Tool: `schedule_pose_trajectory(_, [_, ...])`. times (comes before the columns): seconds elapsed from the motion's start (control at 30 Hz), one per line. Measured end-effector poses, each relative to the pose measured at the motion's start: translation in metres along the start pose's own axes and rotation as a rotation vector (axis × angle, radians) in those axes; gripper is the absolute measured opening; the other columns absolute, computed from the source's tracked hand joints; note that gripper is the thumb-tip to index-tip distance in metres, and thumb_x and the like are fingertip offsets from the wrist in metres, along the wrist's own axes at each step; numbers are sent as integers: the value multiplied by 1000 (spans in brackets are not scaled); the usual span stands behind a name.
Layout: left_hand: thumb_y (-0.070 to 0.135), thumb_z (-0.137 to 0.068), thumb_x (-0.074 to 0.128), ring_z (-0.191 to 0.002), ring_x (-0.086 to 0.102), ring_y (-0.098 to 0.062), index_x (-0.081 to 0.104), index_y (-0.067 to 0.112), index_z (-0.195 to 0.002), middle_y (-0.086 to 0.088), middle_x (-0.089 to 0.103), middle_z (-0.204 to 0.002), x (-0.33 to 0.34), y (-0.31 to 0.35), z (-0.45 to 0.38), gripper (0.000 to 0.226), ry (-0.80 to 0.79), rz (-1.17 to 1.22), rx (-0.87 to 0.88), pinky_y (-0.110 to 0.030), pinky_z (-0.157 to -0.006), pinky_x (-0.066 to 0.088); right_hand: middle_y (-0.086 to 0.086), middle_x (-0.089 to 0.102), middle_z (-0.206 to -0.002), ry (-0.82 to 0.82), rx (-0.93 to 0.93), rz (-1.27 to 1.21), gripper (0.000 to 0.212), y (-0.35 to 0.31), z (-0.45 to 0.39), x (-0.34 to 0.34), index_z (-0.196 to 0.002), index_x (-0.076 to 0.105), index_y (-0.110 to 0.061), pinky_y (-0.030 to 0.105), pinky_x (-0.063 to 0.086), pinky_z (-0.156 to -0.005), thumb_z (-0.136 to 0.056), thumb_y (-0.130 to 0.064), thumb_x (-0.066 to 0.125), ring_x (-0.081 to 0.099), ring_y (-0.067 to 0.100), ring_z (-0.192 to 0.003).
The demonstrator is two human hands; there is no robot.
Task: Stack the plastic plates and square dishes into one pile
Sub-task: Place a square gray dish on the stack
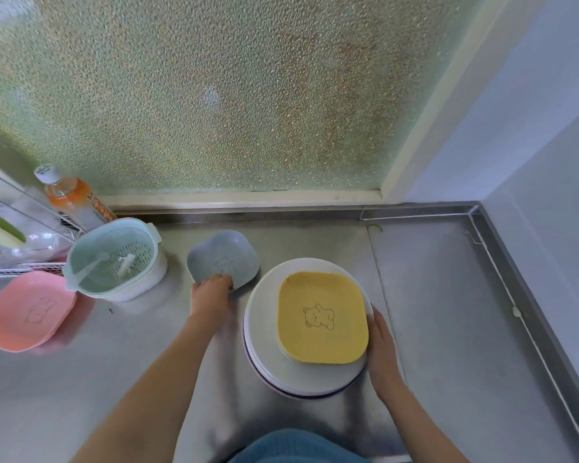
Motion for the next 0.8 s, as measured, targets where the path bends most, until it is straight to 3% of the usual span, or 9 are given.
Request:
schedule_pose_trajectory(0.17, [2,-84,50,-91,52,-31,56,9,-87,-8,52,-91,-23,6,8,9,188,133,30,-36,-71,44,-6,62,-119,-1,-3,-16,34,-1,0,2,-130,52,-26,33,44,-90,-102,-32,33,57,14,-110])
schedule_pose_trajectory(0.27, [5,-89,47,-88,50,-31,58,6,-87,-7,47,-86,-48,19,16,11,298,328,24,-33,-64,39,-4,61,-123,-9,-4,-11,34,-2,0,2,-131,52,-26,33,44,-92,-103,-31,33,56,14,-112])
schedule_pose_trajectory(0.37, [3,-89,49,-92,52,-33,65,4,-97,-15,55,-91,-73,44,31,18,373,439,135,-34,-71,43,-3,50,-140,20,-29,8,39,-12,-4,-6,-140,44,-22,31,34,-106,-103,-29,33,46,10,-124])
schedule_pose_trajectory(0.43, [-1,-87,53,-93,53,-34,68,4,-101,-16,57,-90,-90,63,44,21,409,481,238,-36,-79,45,-4,46,-144,58,-49,-6,40,-26,-9,-12,-141,42,-22,25,29,-105,-103,-30,32,42,7,-126])
schedule_pose_trajectory(0.5, [-3,-84,57,-88,55,-34,69,5,-98,-14,58,-86,-104,82,62,20,440,469,350,-33,-77,42,-4,47,-143,64,-67,-62,41,-45,-16,-14,-141,41,-24,24,28,-104,-103,-32,30,42,7,-128])
schedule_pose_trajectory(0.73, [3,-81,63,-79,59,-32,72,9,-93,-11,62,-82,-111,135,122,16,355,369,658,-30,-75,40,-5,56,-133,-104,-118,-165,43,-99,-28,0,-138,42,-35,25,32,-99,-99,-48,30,49,9,-124])
schedule_pose_trajectory(0.8, [2,-79,62,-79,60,-32,72,10,-92,-11,62,-82,-103,141,135,18,300,326,719,-34,-75,44,-3,49,-141,-139,-141,-104,42,-103,-28,4,-140,42,-30,37,36,-108,-99,-39,37,44,16,-130])
Point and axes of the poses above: each hand's wrist, its own z-axis away from the middle knuckle, its own x-axis out of the palm, y = z × x, the point moved 6 cm from there along -z, towards the middle knuckle
